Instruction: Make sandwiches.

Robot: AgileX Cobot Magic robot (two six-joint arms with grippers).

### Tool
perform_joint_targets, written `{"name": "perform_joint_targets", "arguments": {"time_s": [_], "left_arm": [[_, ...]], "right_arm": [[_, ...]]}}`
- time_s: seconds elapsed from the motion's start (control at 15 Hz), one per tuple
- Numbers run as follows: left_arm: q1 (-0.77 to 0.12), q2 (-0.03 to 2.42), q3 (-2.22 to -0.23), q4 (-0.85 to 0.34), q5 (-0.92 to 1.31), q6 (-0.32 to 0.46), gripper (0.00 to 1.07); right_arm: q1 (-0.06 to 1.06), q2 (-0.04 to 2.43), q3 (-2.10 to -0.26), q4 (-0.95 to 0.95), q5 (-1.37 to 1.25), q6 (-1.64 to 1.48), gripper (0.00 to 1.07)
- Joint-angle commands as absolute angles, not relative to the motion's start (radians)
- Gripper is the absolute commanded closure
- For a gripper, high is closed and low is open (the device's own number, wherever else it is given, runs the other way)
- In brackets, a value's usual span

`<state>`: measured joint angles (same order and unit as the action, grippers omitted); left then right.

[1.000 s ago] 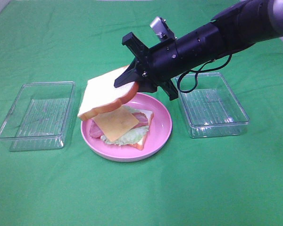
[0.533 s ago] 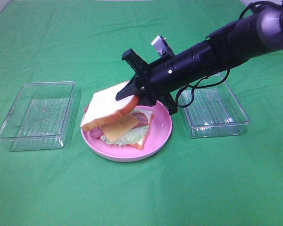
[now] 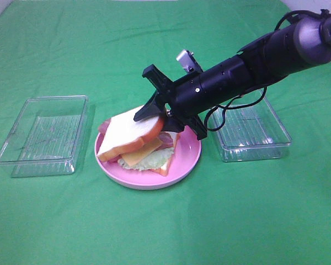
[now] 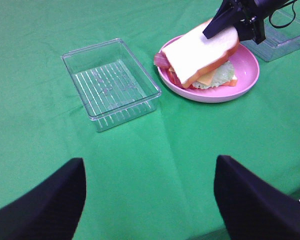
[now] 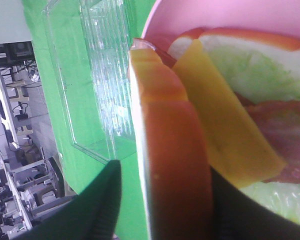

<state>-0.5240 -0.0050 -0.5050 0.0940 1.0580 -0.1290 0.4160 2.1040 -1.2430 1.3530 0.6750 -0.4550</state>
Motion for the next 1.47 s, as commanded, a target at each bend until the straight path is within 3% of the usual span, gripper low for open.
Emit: {"name": "perform_joint_targets", "arguments": {"time_s": [0.07, 0.13, 0.53, 0.87, 1.13, 1.47], "left_arm": [[-0.522, -0.013, -0.5, 0.088, 1.047, -0.127, 0.37], [-0.522, -0.013, -0.5, 0.088, 1.047, -0.127, 0.37], [-0.522, -0.013, -0.5, 0.088, 1.047, -0.127, 0.37], [-0.522, -0.013, -0.5, 0.088, 1.047, -0.127, 0.37], [-0.522, -0.013, -0.5, 0.088, 1.047, -0.127, 0.37], [-0.522, -0.013, -0.5, 0.088, 1.047, -0.127, 0.37]], "right_arm": [[0.414, 2.099, -1.24, 1.331, 0.682, -0.454, 0.38], [0.414, 2.097, -1.24, 1.317, 0.687, -0.454, 0.33], [0.412, 2.026, -1.24, 1.055, 0.679, -0.355, 0.33], [0.412, 1.915, -1.24, 0.618, 0.689, -0.135, 0.33], [0.412, 1.752, -1.24, 0.24, 0.863, 0.018, 0.33], [0.414, 1.545, -1.189, 0.125, 1.042, 0.025, 0.33]]}}
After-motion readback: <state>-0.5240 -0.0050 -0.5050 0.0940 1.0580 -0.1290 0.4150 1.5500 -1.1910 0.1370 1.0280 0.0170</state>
